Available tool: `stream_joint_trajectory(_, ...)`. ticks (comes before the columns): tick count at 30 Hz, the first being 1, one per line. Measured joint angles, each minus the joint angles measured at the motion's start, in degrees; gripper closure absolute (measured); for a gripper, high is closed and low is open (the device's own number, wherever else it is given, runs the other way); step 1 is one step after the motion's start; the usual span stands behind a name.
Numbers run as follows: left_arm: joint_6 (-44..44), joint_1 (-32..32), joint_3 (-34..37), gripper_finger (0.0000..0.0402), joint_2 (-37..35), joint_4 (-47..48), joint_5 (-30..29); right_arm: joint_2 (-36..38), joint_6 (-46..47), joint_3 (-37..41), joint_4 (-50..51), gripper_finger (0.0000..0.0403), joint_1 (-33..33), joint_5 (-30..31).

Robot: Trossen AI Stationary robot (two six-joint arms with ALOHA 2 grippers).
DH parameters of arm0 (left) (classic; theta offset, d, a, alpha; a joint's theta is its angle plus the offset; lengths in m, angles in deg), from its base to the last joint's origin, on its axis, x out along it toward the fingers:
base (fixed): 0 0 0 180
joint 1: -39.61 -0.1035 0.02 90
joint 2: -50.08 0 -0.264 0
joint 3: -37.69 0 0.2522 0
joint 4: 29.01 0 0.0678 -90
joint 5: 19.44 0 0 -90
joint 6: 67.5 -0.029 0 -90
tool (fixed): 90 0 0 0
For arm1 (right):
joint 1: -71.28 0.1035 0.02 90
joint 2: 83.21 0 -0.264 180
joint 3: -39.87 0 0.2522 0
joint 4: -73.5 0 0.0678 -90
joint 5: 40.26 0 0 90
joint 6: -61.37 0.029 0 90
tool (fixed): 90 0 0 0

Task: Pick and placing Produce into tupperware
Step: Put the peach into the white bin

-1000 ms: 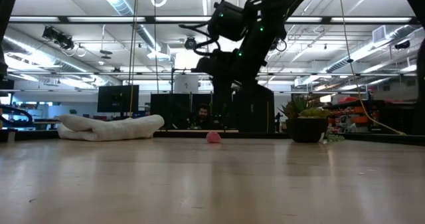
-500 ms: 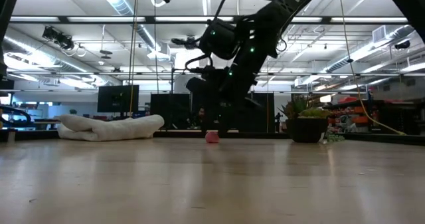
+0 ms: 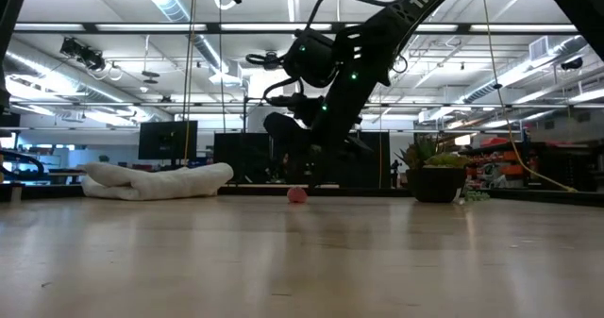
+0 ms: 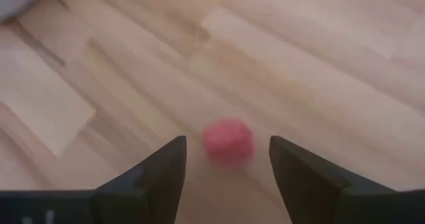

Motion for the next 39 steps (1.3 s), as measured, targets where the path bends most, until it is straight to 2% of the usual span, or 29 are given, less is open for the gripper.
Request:
stream_joint_trajectory(18,0.35,0.0,0.0,0.027,0.02,-0.02,-0.02,-3.37,0.26,-0.02,-2.59,0.0179,0.34,-0.76)
stream_joint_trajectory(29,0.11,0.0,0.0,0.0279,0.02,-0.42,-0.02,-3.23,-0.02,-0.02,-4.73,0.0179,-0.27,1.4)
stream_joint_trajectory(39,0.01,0.0,0.0,0.0274,0.02,-0.72,-0.02,-3.56,-0.15,-0.02,-4.53,0.0179,-0.14,0.9)
